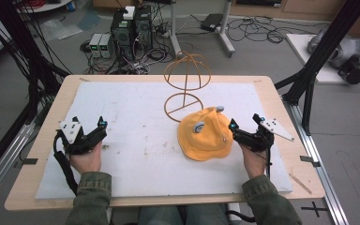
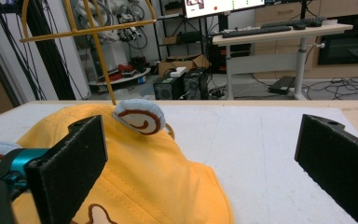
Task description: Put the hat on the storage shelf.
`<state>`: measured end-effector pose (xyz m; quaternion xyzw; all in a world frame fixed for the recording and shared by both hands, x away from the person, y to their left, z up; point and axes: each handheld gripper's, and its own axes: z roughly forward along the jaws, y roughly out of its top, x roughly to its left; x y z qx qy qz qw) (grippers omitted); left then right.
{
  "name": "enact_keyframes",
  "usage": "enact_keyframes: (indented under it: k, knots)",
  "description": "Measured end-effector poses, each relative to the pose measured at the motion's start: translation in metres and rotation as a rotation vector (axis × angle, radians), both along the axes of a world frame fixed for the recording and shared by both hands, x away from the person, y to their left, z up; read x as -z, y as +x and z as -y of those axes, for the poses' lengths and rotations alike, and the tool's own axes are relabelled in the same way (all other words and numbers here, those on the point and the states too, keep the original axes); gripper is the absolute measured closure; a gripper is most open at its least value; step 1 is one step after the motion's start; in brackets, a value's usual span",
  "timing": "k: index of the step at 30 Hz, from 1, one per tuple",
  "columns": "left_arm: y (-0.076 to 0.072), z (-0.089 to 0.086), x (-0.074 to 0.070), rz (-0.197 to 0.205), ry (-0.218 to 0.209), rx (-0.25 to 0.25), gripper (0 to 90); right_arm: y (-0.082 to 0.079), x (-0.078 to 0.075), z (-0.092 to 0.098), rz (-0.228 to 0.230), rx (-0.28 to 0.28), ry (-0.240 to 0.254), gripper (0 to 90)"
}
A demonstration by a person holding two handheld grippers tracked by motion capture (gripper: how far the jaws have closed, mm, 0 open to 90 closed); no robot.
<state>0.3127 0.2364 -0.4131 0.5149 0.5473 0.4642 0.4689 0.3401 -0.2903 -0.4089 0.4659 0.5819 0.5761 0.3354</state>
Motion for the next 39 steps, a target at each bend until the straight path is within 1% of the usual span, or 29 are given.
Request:
enact_keyframes:
  k: [7,8,13,17,21,24,25,27,28,30,31,32,33,34,37,38,39]
  knots:
    - [-0.001,0.0,0.0,-0.001,0.002,0.001,15.6,0.0,0.0,0.0,0.004,-0.003,-0.003,1.9]
    - [0.0,0.0,0.0,0.0,0.0,0.001,15.6,-0.001,-0.001,0.0,0.001,-0.003,0.004,1.9]
    - [0.0,0.0,0.0,0.004,-0.003,-0.002,15.6,-0.001,-0.002,0.001,0.004,-0.004,0.01,1.9]
    - [0.0,-0.001,0.0,0.003,-0.003,-0.002,15.6,-0.002,-0.009,0.003,0.005,-0.012,0.034,1.9]
    - [0.0,0.0,0.0,0.001,0.001,-0.001,15.6,-0.001,-0.018,0.0,0.002,-0.048,0.02,1.9]
    - [-0.001,0.0,0.0,0.001,0.004,0.0,15.6,0.0,-0.027,-0.006,-0.025,-0.099,-0.006,1.9]
    - [-0.001,0.0,0.0,0.001,0.004,0.0,15.6,0.0,-0.027,-0.006,-0.025,-0.099,-0.006,1.9]
    - [-0.001,0.0,0.0,-0.001,0.004,-0.001,15.6,0.001,-0.032,-0.01,-0.055,-0.137,-0.03,1.8]
    - [-0.001,0.0,0.0,-0.002,0.005,-0.002,15.6,0.001,-0.034,-0.013,-0.073,-0.155,-0.039,1.9]
    - [-0.001,0.0,0.0,-0.003,0.004,-0.003,15.6,0.003,-0.038,-0.018,-0.116,-0.191,-0.071,1.8]
    - [-0.001,0.0,0.0,-0.004,0.007,-0.002,15.6,0.004,-0.041,-0.021,-0.151,-0.217,-0.099,1.8]
    - [-0.001,0.0,0.0,-0.004,0.007,-0.002,15.6,0.005,-0.042,-0.023,-0.177,-0.233,-0.108,1.8]
    - [-0.001,0.0,0.0,-0.005,0.008,-0.002,15.6,0.005,-0.042,-0.023,-0.177,-0.233,-0.108,1.8]
    - [-0.001,0.0,0.0,-0.008,0.009,-0.002,15.6,0.007,-0.043,-0.026,-0.221,-0.258,-0.132,1.9]
    - [-0.002,0.0,0.0,-0.009,0.008,-0.003,15.6,0.009,-0.042,-0.03,-0.269,-0.281,-0.165,1.9]
    - [-0.002,0.0,0.0,-0.009,0.008,-0.003,15.6,0.009,-0.042,-0.03,-0.269,-0.281,-0.165,1.9]
    - [-0.002,0.0,0.0,-0.007,0.006,-0.003,15.6,0.01,-0.042,-0.033,-0.301,-0.299,-0.185,1.9]
